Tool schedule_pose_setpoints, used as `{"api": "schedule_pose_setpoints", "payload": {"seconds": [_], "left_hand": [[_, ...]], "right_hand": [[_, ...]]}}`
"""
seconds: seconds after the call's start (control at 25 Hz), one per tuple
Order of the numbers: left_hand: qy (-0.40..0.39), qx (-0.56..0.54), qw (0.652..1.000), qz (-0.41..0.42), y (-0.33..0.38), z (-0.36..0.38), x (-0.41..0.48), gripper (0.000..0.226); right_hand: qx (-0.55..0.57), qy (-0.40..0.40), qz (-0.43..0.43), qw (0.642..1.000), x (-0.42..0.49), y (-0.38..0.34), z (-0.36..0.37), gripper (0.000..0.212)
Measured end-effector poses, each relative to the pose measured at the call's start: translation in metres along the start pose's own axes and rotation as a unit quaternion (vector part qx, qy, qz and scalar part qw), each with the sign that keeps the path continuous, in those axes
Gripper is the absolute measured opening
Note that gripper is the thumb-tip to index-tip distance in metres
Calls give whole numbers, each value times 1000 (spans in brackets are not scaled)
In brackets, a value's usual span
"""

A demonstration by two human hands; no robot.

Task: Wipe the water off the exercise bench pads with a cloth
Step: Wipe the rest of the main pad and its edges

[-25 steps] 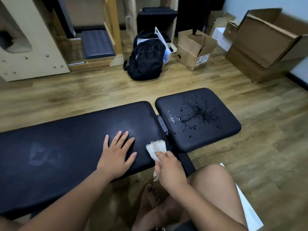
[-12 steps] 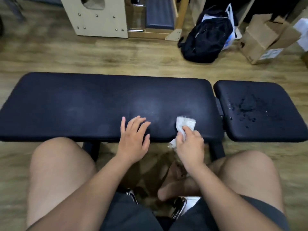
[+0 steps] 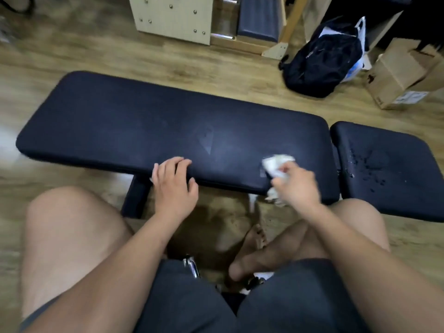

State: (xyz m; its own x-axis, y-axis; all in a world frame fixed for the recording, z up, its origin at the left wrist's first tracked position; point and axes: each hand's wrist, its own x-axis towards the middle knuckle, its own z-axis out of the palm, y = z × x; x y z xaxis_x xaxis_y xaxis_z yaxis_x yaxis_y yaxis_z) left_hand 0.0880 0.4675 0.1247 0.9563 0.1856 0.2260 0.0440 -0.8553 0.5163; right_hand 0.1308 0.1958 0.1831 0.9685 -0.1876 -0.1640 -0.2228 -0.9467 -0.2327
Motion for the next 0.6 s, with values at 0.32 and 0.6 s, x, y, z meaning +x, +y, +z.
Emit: {"api": "schedule_pose_setpoints", "payload": {"seconds": [0.32, 0.6], "left_hand": [[-46, 29, 997, 62, 12, -2, -4, 35], [-127, 60, 987, 79, 45, 10, -5, 54]], "right_hand": [[-3, 24, -82, 996, -35, -19, 20, 28], [176, 137, 8, 975, -59, 26, 41, 22]]}}
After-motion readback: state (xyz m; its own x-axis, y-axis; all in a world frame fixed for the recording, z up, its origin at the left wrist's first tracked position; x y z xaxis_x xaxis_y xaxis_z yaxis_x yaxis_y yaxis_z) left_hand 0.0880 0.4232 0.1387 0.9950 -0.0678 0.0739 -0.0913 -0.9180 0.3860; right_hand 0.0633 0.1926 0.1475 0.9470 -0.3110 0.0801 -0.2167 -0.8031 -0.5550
